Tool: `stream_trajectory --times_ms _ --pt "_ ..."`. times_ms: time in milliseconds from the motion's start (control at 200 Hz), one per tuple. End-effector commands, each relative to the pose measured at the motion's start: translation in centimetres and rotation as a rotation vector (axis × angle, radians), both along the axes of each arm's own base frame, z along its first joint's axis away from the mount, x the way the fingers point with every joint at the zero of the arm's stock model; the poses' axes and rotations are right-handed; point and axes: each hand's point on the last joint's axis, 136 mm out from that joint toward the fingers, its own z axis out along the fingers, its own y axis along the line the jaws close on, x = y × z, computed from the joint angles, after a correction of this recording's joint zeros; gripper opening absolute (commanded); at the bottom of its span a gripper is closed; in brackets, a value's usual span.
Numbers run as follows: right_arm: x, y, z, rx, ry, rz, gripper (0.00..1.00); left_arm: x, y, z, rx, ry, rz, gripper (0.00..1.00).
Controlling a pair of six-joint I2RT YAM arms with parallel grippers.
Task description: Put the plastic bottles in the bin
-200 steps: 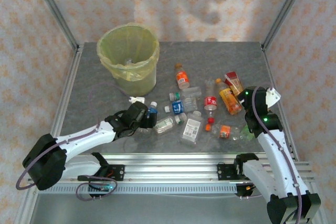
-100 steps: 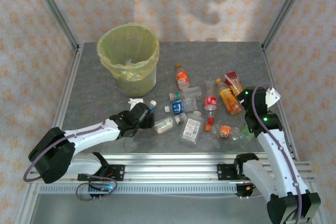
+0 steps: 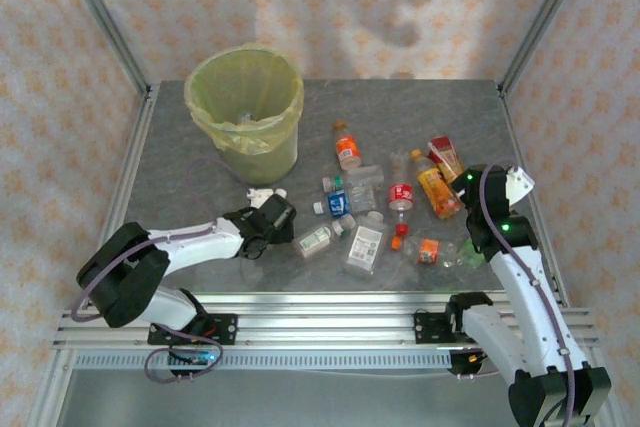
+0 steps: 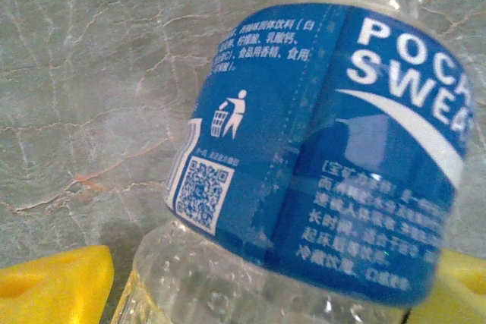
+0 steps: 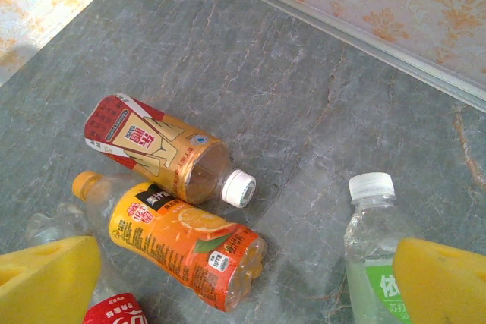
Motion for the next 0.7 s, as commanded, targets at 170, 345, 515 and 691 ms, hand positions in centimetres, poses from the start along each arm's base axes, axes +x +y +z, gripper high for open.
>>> stream_trajectory --times_ms 170,345,515,691 --pt "0.2 0.0 0.4 -0.003 -0.014 -0.003 0.99 1.1 1.7 -0.1 0.039 0.008 0.109 0.93" --pt "0.2 0.0 0.3 -0.003 -0.013 -0.005 0.99 1.3 1.4 -0.6 0.031 0.027 0.111 0.84" --pt "0.3 0.0 0.3 -0.005 -0.012 -0.005 0.99 1.1 1.4 -0.6 0.026 0.037 0.116 0.72" --pt "0.3 0.0 0.3 -0.006 -0.012 -0.006 0.99 0.6 1.7 -0.2 0.006 0.035 0.138 0.63"
